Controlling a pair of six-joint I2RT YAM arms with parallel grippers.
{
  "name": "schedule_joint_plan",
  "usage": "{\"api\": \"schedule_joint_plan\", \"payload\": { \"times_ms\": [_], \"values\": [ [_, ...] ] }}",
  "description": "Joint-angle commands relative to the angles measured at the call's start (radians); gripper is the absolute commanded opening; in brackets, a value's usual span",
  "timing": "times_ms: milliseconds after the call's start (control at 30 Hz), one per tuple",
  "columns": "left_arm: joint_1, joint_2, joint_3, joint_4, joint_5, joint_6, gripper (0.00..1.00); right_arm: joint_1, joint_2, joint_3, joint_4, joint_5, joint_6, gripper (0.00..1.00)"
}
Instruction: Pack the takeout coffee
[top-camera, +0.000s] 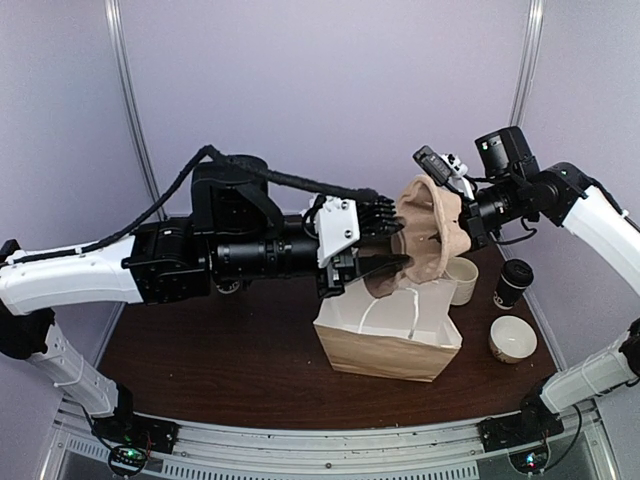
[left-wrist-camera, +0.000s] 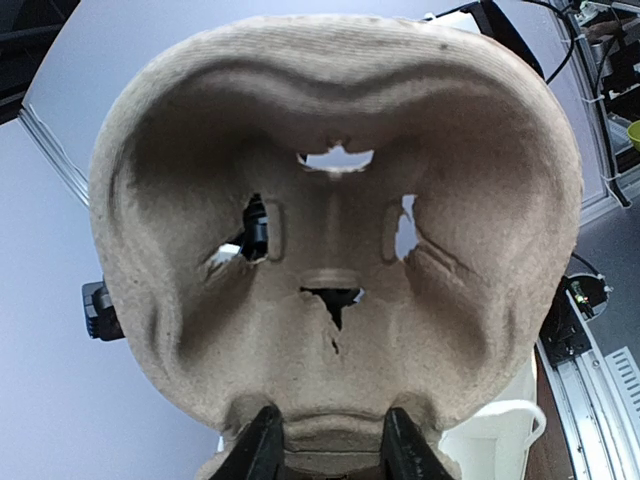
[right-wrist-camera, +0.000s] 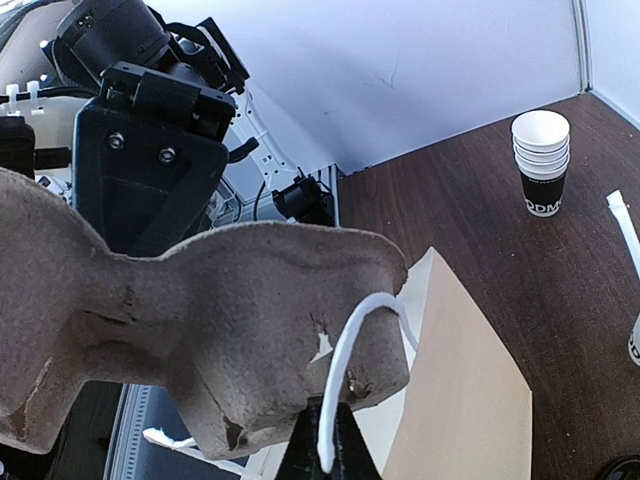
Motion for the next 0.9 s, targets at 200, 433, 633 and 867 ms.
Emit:
{"api": "schedule_joint_plan", "payload": {
  "times_ms": [200, 433, 633, 867],
  "values": [
    [-0.002, -0.060, -0.097, 0.100, 0.047, -0.062, 0.30, -0.008, 0.012, 0.041, 0.023, -0.031, -0.005, 0.00],
    [-0.009, -0.112, -0.177, 0.102, 0.042, -0.101, 0.30, -0.022, 0.042, 0.078, 0.019, -0.037, -0.004, 0.00],
    [-0.010, -0.087, -0.134, -0.038, 0.045, -0.136, 0.30, -0.023, 0.051, 0.094, -0.005, -0.022, -0.037, 0.00],
    [-0.008, 0.032, -0.026, -0.190, -0.010, -0.160, 0.30, -0.022, 0.057, 0.084, -0.009, -0.027, -0.048, 0.00]
  ]
}}
